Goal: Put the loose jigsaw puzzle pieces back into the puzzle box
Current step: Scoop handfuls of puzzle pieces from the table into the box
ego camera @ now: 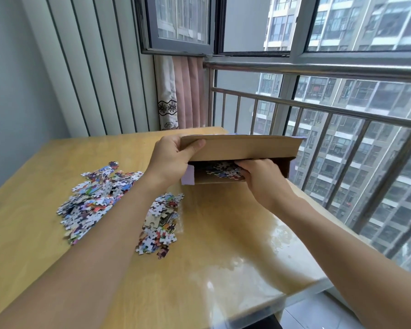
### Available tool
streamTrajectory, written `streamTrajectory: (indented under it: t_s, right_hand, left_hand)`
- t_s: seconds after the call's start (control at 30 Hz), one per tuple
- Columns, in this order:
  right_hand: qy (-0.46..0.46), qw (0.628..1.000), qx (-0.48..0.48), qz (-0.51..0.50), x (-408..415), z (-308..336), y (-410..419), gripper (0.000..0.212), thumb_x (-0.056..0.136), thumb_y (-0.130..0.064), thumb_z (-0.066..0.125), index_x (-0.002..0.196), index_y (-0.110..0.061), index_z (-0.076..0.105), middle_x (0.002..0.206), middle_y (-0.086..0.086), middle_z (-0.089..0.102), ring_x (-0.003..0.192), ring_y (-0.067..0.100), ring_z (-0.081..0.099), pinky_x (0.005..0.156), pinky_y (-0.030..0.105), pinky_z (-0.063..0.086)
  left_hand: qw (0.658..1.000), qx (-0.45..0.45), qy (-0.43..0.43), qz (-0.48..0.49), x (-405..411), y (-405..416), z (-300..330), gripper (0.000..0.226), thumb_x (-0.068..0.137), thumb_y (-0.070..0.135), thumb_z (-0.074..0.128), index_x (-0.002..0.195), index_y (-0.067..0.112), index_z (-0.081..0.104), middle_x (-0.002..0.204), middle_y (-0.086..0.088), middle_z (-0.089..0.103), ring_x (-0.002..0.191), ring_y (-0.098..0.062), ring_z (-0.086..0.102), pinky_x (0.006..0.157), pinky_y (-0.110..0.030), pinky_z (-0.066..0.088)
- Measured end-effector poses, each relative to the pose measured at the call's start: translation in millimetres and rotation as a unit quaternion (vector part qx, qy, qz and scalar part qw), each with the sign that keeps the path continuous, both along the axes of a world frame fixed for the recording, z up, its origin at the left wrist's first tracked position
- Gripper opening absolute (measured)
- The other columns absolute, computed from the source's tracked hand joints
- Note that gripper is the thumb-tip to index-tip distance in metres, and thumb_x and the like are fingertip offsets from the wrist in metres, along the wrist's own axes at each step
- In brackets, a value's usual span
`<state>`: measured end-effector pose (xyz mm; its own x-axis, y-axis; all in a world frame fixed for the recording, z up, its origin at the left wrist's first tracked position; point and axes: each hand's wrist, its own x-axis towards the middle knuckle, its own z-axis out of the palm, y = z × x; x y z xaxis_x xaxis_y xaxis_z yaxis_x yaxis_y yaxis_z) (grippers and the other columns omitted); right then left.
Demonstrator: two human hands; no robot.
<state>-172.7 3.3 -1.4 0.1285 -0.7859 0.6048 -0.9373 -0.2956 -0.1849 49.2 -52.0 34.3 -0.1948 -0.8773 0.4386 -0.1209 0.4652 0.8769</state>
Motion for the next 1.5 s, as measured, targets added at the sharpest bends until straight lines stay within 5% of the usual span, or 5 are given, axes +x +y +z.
streamTrajectory:
  t_s: [0.17,0.57,0.8,1.33,1.5]
  right_hand:
    - [0.043,0.997,0.035,0.053,-14.8,10.8,17.9,0.045,0.095,-0.041,0.067,0.134,-0.020,0.063,0.130,-0.001,0.067,0.120,0.021,0.060,0.097,0.042,0.052]
    - [0.068,0.978,-0.191,0.044,-4.2,103.5,-5.2,0.009,0.091,-0.010,0.072,0.093,-0.011,0.081,0.093,0.002,0.077,0.087,0.025,0.069,0.073,0.036,0.058]
    - [0.151,0.986,-0.014,-0.067,-8.8,65.9,-6.0,0.030,0.083,0.002,0.062,0.091,-0.023,0.076,0.090,-0.003,0.073,0.079,0.026,0.066,0.060,0.035,0.049]
    - [-0.045,0.952,0.212,0.215,111.2,52.6,29.1,0.019,0.083,-0.009,0.075,0.098,-0.021,0.079,0.085,-0.007,0.076,0.079,0.005,0.071,0.073,0.018,0.054]
    - [0.041,0.924,0.347,0.156,160.5,40.2,-8.0,0.094,0.070,-0.050,0.088,0.149,-0.026,0.042,0.145,-0.005,0.053,0.130,0.015,0.051,0.100,0.025,0.041]
  left_hand:
    - [0.996,0.017,0.081,0.011,6.0,-4.5,18.1,0.003,0.091,0.026,0.072,0.092,0.026,0.074,0.090,0.011,0.077,0.089,-0.006,0.069,0.089,-0.028,0.054]
    - [0.992,-0.082,0.049,0.086,14.3,-2.7,72.5,0.028,0.101,0.042,0.053,0.119,0.022,0.061,0.105,0.012,0.068,0.101,-0.005,0.063,0.075,-0.014,0.047]
    - [1.000,-0.008,0.012,0.025,4.8,-5.2,28.2,0.035,0.091,0.060,0.056,0.103,0.030,0.070,0.105,0.005,0.075,0.105,-0.018,0.069,0.099,-0.051,0.051]
    - [0.951,-0.005,-0.300,-0.074,54.7,24.8,-24.6,0.033,0.086,0.007,0.066,0.074,0.037,0.061,0.074,0.027,0.065,0.076,0.015,0.058,0.070,-0.010,0.044]
    - [0.951,0.004,-0.227,0.208,148.0,12.1,-22.3,0.027,0.093,0.032,0.067,0.120,0.031,0.068,0.125,0.012,0.064,0.115,-0.007,0.055,0.096,-0.027,0.040]
